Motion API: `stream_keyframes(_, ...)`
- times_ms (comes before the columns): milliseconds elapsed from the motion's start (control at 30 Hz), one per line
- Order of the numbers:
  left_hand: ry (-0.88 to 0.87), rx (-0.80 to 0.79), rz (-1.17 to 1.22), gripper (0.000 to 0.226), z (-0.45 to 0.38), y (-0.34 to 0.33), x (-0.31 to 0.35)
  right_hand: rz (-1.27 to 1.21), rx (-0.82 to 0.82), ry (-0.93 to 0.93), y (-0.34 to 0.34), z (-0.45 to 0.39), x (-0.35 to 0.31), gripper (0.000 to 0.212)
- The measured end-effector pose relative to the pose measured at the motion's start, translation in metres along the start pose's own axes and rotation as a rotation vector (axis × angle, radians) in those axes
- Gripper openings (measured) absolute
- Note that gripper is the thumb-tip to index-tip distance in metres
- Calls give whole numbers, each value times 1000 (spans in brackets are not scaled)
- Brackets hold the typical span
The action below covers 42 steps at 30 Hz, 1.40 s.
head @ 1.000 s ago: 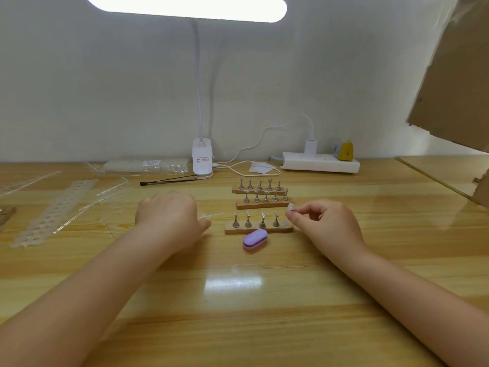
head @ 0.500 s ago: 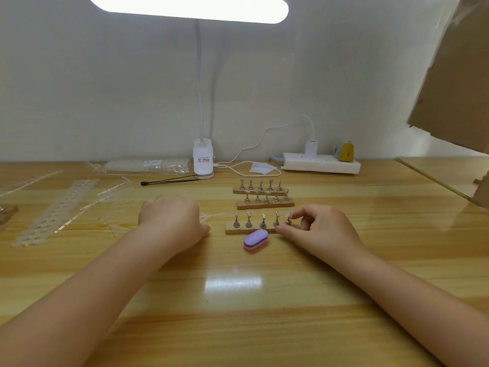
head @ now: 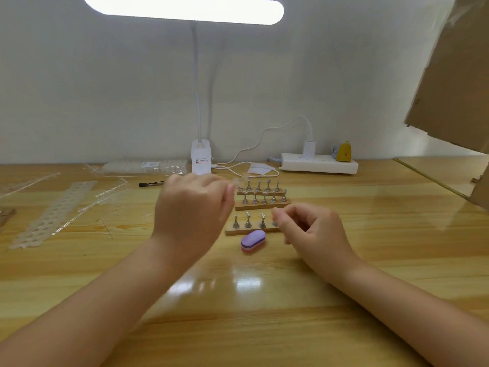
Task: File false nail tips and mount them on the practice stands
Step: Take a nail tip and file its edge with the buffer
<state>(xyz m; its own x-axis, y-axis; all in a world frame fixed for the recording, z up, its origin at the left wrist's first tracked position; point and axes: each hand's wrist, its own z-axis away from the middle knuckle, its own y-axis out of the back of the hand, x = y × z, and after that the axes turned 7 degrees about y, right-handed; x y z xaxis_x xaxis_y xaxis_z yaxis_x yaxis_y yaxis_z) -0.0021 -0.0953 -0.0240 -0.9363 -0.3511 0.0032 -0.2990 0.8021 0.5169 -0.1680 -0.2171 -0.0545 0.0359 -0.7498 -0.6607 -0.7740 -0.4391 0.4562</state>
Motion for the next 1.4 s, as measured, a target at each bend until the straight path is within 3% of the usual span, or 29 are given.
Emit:
stream_keyframes(133, -144, -16, 80, 26, 16, -6, 25, -268, -185, -8, -7, 4, -14, 27)
stream_keyframes(300, -128, -186, 214, 34, 25, -9, 29, -343, -168, -73, -7, 3, -9, 30)
stream_keyframes(533, 305, -326, 552, 41, 26, -9, 32, -370, -141, -156, -6, 1, -6, 21)
stream_keyframes(633, 523, -410, 805, 21, 25, -11, 34, -313, -187, -128, -7, 3, -7, 23)
stream_keyframes(700, 670, -408, 992, 15, 23, -10, 34, -290, -138, -129, -7, 3, -7, 21)
stream_keyframes(767, 709, -390, 1062, 14, 22, -8, 34, -302, -54, -152, -7, 2, -5, 15)
stream_keyframes(1133, 399, -218, 772, 17, 27, -6, 36, -409, 61, -240, -6, -2, -3, 4)
stream_keyframes(1300, 109, -53, 490, 2, 27, -6, 33, -432, 72, -307, -6, -3, -3, 8)
stream_keyframes(1400, -103, 26, 285, 4, 28, -9, 29, -431, 57, -331, -5, -2, -2, 10)
